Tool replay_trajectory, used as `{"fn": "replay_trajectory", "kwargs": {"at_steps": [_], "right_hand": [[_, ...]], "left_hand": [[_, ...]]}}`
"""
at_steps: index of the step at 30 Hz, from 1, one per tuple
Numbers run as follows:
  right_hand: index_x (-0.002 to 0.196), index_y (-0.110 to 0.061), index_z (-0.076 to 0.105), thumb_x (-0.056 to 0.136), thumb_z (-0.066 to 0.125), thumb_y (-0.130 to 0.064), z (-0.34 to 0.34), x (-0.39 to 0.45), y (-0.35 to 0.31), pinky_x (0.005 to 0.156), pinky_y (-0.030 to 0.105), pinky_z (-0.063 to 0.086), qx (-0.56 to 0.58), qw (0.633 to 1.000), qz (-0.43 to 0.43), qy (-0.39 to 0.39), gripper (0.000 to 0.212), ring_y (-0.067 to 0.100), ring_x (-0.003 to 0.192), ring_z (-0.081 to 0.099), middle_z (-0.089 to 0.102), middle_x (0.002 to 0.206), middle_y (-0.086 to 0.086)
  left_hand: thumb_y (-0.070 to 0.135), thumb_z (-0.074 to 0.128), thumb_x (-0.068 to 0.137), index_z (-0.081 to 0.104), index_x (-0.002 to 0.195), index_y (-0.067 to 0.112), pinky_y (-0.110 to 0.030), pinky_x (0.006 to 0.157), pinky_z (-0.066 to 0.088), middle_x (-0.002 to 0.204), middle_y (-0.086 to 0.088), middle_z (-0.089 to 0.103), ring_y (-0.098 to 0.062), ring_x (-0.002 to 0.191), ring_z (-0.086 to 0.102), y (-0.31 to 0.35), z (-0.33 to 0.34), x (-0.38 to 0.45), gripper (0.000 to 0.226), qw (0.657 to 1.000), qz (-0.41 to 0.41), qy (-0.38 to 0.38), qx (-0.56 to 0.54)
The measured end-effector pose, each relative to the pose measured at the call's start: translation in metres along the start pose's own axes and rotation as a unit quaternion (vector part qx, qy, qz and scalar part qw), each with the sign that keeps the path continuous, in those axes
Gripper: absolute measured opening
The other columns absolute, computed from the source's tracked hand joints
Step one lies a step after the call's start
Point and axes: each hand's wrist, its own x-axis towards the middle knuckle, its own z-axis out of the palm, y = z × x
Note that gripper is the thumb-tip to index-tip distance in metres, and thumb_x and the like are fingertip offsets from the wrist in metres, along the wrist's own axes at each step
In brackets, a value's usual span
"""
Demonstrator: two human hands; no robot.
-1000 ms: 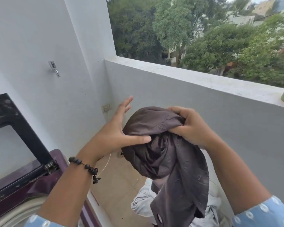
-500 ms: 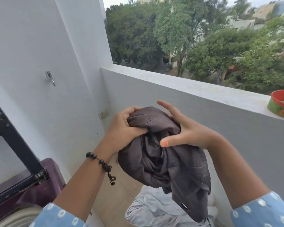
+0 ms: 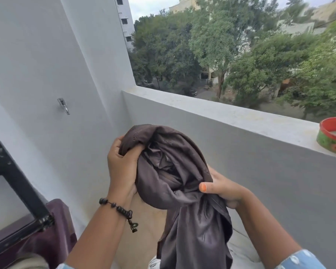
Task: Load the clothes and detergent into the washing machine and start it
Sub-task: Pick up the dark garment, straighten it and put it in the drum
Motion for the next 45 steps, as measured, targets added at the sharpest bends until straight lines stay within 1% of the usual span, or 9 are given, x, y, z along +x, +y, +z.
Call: {"fn": "replay_trajectory", "kwargs": {"at_steps": [6, 10, 13, 16, 19, 23, 30, 37, 45], "right_hand": [[0.111, -0.007, 0.064, 0.068, 0.074, 0.001, 0.001, 0.003, -0.005, 0.071, 0.033, 0.057, 0.003, 0.992, -0.034, 0.124, 0.045, 0.027, 0.089, 0.072, 0.074, 0.101, 0.014], [0.110, -0.007, 0.067, 0.066, 0.073, 0.008, -0.009, 0.004, -0.023, 0.072, 0.032, 0.057, -0.041, 0.989, -0.075, 0.117, 0.047, 0.025, 0.088, 0.072, 0.074, 0.099, 0.014], [0.112, -0.012, 0.068, 0.071, 0.075, 0.015, -0.010, 0.007, -0.041, 0.077, 0.029, 0.057, -0.206, 0.971, -0.079, 0.089, 0.050, 0.020, 0.094, 0.072, 0.075, 0.103, 0.008], [0.104, -0.016, 0.070, 0.073, 0.073, 0.007, 0.004, 0.016, -0.055, 0.079, 0.030, 0.055, -0.390, 0.915, -0.091, 0.035, 0.039, 0.015, 0.091, 0.068, 0.071, 0.096, 0.000], [0.103, -0.019, 0.070, 0.070, 0.076, -0.003, 0.019, 0.024, -0.064, 0.077, 0.032, 0.051, -0.512, 0.852, -0.113, -0.006, 0.037, 0.011, 0.086, 0.062, 0.061, 0.089, -0.006], [0.117, -0.020, 0.065, 0.074, 0.075, -0.002, 0.019, 0.019, -0.076, 0.081, 0.026, 0.052, -0.463, 0.874, -0.142, 0.025, 0.048, 0.013, 0.092, 0.065, 0.068, 0.101, -0.003], [0.143, -0.043, 0.037, 0.068, 0.083, -0.034, -0.020, -0.004, -0.081, 0.098, 0.022, 0.049, -0.312, 0.949, -0.038, 0.009, 0.088, 0.000, 0.121, 0.057, 0.053, 0.136, -0.018], [0.153, -0.032, 0.022, 0.054, 0.089, -0.056, -0.027, -0.008, -0.035, 0.110, 0.036, 0.041, -0.205, 0.977, -0.018, 0.052, 0.122, 0.009, 0.134, 0.048, 0.044, 0.150, -0.011], [0.131, -0.011, 0.054, 0.071, 0.079, -0.010, -0.015, 0.007, -0.017, 0.093, 0.045, 0.054, -0.141, 0.974, -0.090, 0.153, 0.065, 0.025, 0.106, 0.069, 0.071, 0.117, 0.008]], "left_hand": [[0.001, 0.069, 0.083, 0.062, 0.109, 0.007, -0.026, 0.061, 0.057, 0.094, -0.007, 0.072, -0.016, 0.078, 0.072, 0.000, -0.010, -0.009, 0.027, 0.996, -0.075, -0.049, 0.015], [0.031, 0.090, 0.061, 0.044, 0.137, 0.027, -0.021, 0.078, 0.054, 0.131, 0.002, 0.060, -0.014, 0.116, 0.062, 0.007, -0.040, -0.007, 0.089, 0.955, -0.104, -0.209, 0.182], [0.044, 0.092, 0.058, 0.009, 0.149, 0.050, -0.013, 0.099, 0.038, 0.154, 0.022, 0.020, 0.003, 0.140, 0.024, 0.023, -0.043, -0.013, 0.123, 0.883, -0.060, -0.308, 0.349], [0.066, 0.084, 0.052, -0.019, 0.142, 0.060, -0.047, 0.123, 0.006, 0.161, 0.023, -0.009, -0.002, 0.148, -0.015, 0.024, -0.025, -0.020, 0.137, 0.744, 0.051, -0.357, 0.563], [0.065, 0.080, 0.058, -0.017, 0.144, 0.056, -0.060, 0.119, -0.003, 0.160, 0.010, 0.026, -0.015, 0.150, 0.015, 0.009, -0.002, -0.026, 0.131, 0.671, 0.108, -0.364, 0.637], [0.038, 0.086, 0.062, 0.045, 0.130, 0.047, -0.031, 0.093, 0.050, 0.111, 0.018, 0.068, -0.003, 0.100, 0.065, -0.004, 0.002, -0.023, 0.079, 0.816, 0.159, -0.285, 0.476], [0.008, 0.084, 0.064, 0.064, 0.112, 0.026, -0.027, 0.084, 0.056, 0.106, 0.002, 0.073, -0.011, 0.096, 0.070, -0.011, 0.009, -0.018, 0.055, 0.947, 0.130, -0.197, 0.216], [-0.007, 0.074, 0.076, 0.066, 0.103, 0.015, -0.029, 0.070, 0.057, 0.095, -0.004, 0.072, -0.019, 0.085, 0.070, -0.011, 0.019, -0.018, 0.036, 0.998, 0.035, -0.030, -0.032], [-0.003, 0.067, 0.085, 0.059, 0.113, 0.020, -0.026, 0.067, 0.057, 0.101, -0.001, 0.073, -0.017, 0.087, 0.073, -0.016, 0.016, -0.038, 0.037, 0.996, -0.032, -0.059, -0.052]]}}
